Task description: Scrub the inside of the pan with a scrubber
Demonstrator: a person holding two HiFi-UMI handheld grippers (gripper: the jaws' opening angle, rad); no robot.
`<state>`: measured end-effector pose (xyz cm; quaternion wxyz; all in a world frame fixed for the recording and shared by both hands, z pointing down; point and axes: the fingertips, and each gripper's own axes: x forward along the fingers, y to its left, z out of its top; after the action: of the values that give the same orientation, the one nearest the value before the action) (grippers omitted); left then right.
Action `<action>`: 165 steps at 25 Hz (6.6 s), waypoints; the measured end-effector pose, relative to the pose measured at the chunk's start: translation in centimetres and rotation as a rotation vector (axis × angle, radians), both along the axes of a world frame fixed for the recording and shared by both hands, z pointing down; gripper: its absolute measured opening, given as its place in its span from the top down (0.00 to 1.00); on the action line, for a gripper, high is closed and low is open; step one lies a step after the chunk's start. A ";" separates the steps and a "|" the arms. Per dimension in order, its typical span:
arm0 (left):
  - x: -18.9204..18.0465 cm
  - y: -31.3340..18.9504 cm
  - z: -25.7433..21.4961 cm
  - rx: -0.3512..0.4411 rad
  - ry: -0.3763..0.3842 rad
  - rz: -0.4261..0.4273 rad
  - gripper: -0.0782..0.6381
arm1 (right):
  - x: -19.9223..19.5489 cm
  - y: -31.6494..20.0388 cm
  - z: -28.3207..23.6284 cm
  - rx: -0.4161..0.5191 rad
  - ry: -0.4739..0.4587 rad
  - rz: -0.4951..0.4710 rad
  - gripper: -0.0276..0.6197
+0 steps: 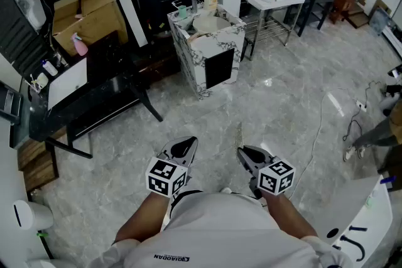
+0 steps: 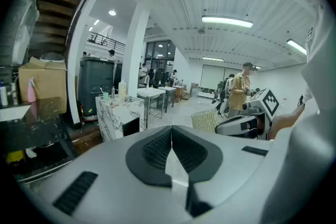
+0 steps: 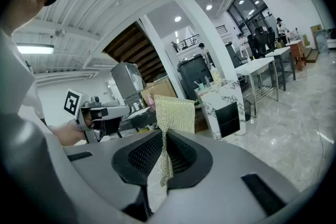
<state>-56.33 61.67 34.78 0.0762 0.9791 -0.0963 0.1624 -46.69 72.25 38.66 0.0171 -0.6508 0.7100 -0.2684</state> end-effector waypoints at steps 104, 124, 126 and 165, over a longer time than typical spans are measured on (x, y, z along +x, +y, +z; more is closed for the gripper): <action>59.8 -56.8 5.7 -0.038 -0.201 -0.320 0.87 | 63.6 -61.4 2.0 -0.022 -0.050 -0.326 0.86; 54.1 -63.0 16.7 0.007 -0.628 -0.279 0.83 | 60.9 -70.2 4.2 -0.091 -0.039 -0.448 0.86; 53.6 -63.9 18.1 -0.016 -0.650 -0.241 0.76 | 60.5 -71.2 4.4 -0.099 -0.030 -0.428 0.86; 53.1 -65.8 28.9 -0.289 -0.773 -0.081 0.64 | 60.5 -91.8 21.8 -0.380 0.087 -0.445 0.86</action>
<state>-3.22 -4.15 63.64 0.1774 0.8208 -0.1325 0.5266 13.79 -19.59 60.47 -0.1949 -0.4815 0.7723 -0.3657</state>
